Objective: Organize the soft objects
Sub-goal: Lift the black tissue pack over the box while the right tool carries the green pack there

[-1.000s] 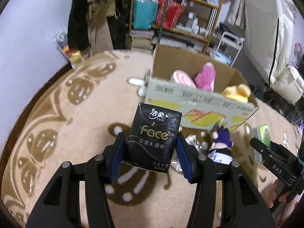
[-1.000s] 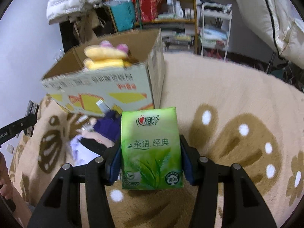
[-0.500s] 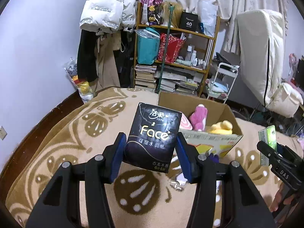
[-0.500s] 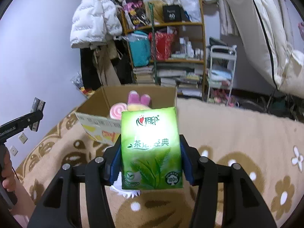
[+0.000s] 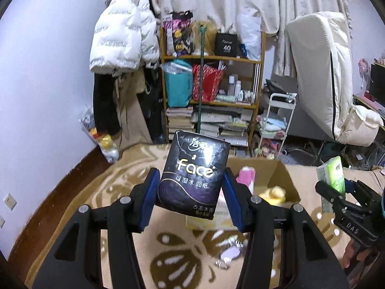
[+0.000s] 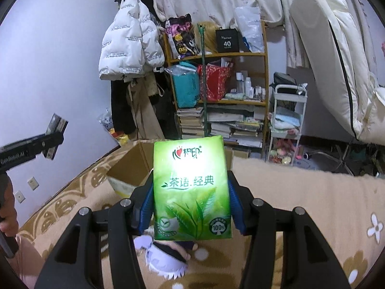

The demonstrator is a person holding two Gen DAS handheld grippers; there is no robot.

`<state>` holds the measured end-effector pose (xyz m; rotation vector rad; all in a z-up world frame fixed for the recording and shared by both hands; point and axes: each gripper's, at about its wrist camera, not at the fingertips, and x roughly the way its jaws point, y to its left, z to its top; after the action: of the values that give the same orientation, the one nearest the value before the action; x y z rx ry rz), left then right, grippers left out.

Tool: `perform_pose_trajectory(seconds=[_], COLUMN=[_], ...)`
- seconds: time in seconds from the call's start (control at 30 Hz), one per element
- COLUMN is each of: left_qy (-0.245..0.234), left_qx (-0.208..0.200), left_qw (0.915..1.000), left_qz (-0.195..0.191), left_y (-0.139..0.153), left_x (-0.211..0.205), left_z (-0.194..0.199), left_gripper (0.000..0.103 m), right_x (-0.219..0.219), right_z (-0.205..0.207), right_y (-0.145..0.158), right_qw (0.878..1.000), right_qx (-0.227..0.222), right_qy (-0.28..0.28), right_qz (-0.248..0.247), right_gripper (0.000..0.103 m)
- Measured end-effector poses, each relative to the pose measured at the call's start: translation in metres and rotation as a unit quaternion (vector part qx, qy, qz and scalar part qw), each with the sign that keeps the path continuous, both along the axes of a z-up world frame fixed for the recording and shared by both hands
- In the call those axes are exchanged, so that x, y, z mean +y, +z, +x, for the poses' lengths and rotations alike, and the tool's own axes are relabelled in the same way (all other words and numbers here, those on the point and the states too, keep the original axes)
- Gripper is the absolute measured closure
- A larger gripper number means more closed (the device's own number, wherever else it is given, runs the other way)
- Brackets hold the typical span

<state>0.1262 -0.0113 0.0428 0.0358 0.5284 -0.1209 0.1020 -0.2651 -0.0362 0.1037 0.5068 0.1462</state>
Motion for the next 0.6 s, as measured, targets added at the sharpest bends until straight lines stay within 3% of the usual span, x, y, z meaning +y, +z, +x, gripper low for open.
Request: perform_pose_trajectory(seconds=[0.2,0.3,0.6], left_qy=[-0.002,-0.010,-0.024], left_qx=[-0.011,-0.021,0.001], left_qw=[0.9999,0.9997,0.9990], left_qz=[-0.006,0.009,0.037], left_y=[0.001,-0.007,-0.054], left_x=[-0.012,-0.023,-0.050], left_z=[0.024,0.035,0.064], left_gripper=[0.052,0.052,0.052], right_x=[0.001,0.003,0.005], right_z=[0.023,0.037,0.067], right_y=[0.008,0.008,-0.014], right_qw=[1.000,1.000,1.000], right_qx=[-0.016,-0.019,-0.001], right_qy=[0.003,0.007,0.015], right_qz=[-0.006,-0.008,-0.007], right_gripper=[0.046,0.046,0.046])
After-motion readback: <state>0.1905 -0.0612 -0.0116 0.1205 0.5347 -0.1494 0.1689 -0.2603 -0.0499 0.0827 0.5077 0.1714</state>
